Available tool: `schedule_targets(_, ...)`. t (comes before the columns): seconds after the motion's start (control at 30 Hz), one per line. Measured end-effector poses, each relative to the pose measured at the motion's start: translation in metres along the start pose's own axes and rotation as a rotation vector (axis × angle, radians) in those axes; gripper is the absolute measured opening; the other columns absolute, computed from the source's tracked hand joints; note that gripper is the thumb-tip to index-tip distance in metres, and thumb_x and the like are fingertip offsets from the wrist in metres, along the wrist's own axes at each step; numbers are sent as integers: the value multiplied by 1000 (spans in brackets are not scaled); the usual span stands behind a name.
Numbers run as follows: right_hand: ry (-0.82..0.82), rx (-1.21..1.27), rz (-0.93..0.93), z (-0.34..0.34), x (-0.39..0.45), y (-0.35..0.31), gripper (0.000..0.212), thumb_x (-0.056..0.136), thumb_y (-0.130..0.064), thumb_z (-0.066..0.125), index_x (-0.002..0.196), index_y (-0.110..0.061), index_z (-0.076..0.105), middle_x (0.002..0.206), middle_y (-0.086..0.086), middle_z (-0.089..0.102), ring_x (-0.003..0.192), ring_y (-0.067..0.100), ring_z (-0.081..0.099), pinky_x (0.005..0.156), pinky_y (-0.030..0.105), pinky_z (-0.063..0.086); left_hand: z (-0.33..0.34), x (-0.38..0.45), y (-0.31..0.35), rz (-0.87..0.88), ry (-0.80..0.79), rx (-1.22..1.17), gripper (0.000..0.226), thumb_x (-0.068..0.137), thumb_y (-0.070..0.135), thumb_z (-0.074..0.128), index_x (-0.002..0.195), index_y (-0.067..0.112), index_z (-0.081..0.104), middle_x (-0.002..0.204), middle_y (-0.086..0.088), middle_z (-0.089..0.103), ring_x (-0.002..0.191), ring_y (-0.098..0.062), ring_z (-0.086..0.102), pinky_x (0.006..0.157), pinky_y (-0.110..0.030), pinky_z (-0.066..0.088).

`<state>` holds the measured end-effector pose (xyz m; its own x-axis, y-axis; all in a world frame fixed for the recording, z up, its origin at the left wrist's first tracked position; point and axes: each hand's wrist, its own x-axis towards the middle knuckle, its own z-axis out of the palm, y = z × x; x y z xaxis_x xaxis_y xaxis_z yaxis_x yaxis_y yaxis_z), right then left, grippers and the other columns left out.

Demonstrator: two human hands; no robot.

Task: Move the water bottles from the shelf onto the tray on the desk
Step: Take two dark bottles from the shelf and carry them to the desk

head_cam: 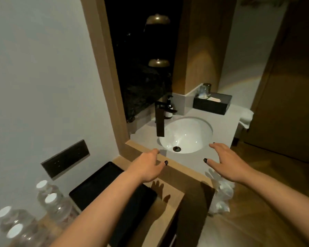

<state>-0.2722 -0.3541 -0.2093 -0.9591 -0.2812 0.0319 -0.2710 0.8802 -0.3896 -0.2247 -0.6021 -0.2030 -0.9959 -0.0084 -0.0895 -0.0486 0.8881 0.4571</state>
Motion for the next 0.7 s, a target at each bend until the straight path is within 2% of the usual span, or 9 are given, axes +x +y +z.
schedule_targets(0.23, 49, 26, 67, -60, -15, 114, 63, 91, -38, 54, 145, -14, 30, 151, 5, 31, 138, 19, 31, 110, 32, 29, 54, 42, 110, 98, -34, 51, 59, 94, 48, 47, 144, 19, 33, 146, -7, 42, 119, -24, 53, 100, -36, 42)
schedule_targets(0.5, 72, 50, 165, -114, -39, 231, 62, 92, -39, 52, 146, -16, 29, 152, 3, 28, 140, 17, 27, 112, 30, 25, 118, 78, 222, 164, -83, 36, 57, 95, 45, 46, 144, 18, 34, 143, -5, 45, 130, -22, 44, 103, -32, 36)
schedule_targets(0.6, 91, 63, 215, -128, -46, 266, 61, 92, -41, 52, 145, -18, 30, 152, 1, 29, 137, 16, 31, 109, 29, 28, 134, 94, 256, 200, -94, 20, 55, 94, 44, 48, 141, 17, 38, 139, -7, 50, 125, -22, 48, 101, -31, 38)
schedule_targets(0.7, 116, 74, 244, -136, -46, 293, 61, 92, -42, 52, 145, -20, 31, 152, 0, 29, 139, 15, 28, 110, 29, 28, 146, 112, 285, 234, -95, 1, 56, 94, 43, 49, 142, 17, 37, 130, -8, 57, 113, -22, 55, 95, -29, 40)
